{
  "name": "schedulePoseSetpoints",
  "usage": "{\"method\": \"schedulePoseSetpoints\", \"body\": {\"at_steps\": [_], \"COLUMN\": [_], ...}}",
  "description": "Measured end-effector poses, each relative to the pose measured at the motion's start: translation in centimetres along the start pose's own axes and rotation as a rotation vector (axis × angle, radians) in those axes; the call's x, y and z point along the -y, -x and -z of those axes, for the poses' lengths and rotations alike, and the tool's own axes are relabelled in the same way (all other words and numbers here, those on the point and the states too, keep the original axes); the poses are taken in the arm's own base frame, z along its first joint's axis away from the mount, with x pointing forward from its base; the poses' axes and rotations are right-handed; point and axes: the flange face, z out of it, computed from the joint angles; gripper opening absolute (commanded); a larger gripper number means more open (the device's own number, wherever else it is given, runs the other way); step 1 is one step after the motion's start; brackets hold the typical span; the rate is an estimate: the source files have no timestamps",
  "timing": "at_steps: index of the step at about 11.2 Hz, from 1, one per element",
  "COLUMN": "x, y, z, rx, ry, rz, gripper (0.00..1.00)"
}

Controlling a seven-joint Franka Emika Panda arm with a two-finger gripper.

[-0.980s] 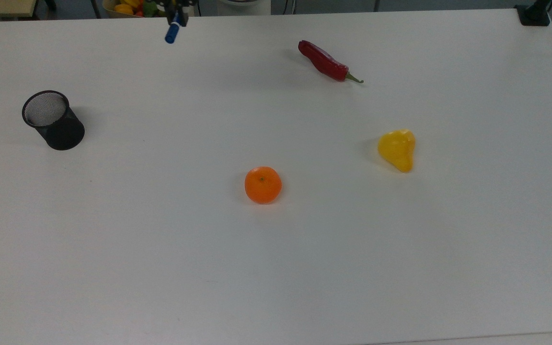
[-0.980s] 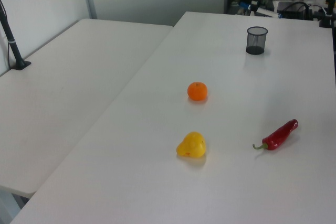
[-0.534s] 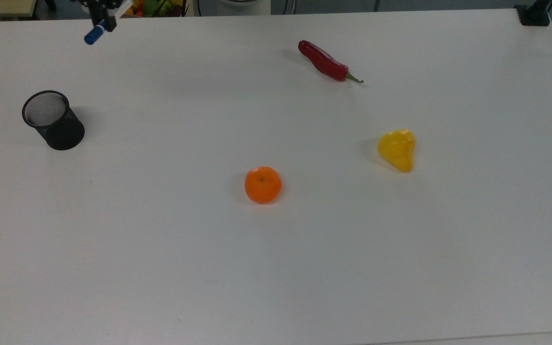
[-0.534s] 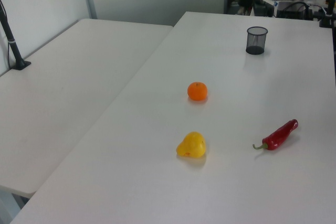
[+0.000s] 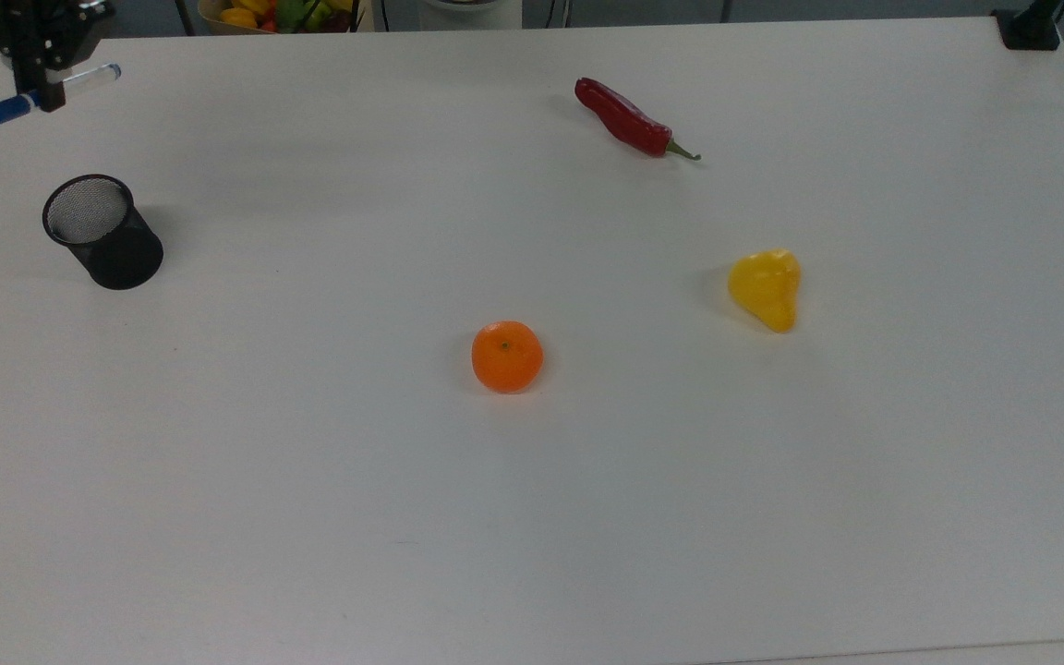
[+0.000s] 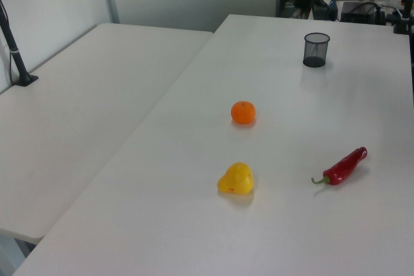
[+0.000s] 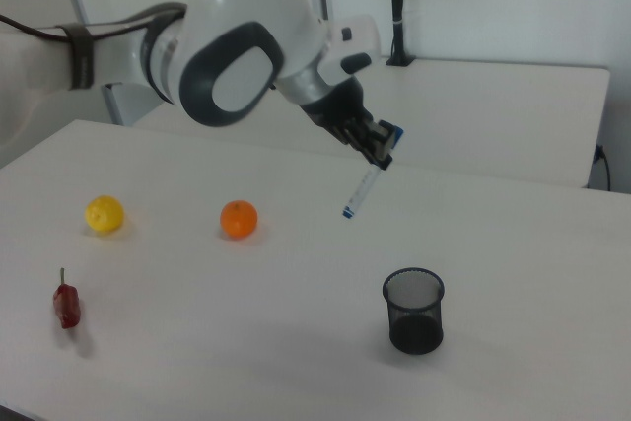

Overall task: Place marker
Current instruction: 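Carry the marker over the black mesh pen cup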

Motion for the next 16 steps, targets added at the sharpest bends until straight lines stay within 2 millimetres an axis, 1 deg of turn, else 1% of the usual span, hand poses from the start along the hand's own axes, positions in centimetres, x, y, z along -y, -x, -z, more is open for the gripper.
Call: {"method": "schedulePoseSetpoints", "body": {"at_steps": [1,2,4,5,7,9,11,14,16], "x": [-0.6,-1.2,-1.4,-1.4,-1.9,-2.3,-2.6,-2.8,-2.9], "y": [0.0,0.1,0.6,0.9,2.2,3.5,4.8,6.7,8.4], "z": [-1.0,-2.5,-5.7,-6.8,-9.5,-11.2,-12.4,-14.4,-16.1], "rx": [-0.018,-0.037,-0.073,-0.09,-0.115,-0.121,-0.113,-0.13,-0.153], "ry": [0.017,0.037,0.067,0.077,0.101,0.112,0.118,0.131,0.146], "rz": [-0.006,-0.011,-0.007,-0.004,-0.003,-0.006,-0.01,-0.008,-0.003], "gripper": [0.0,0.0,0.0,0.0,0.0,0.0,0.0,0.0,0.0]}}
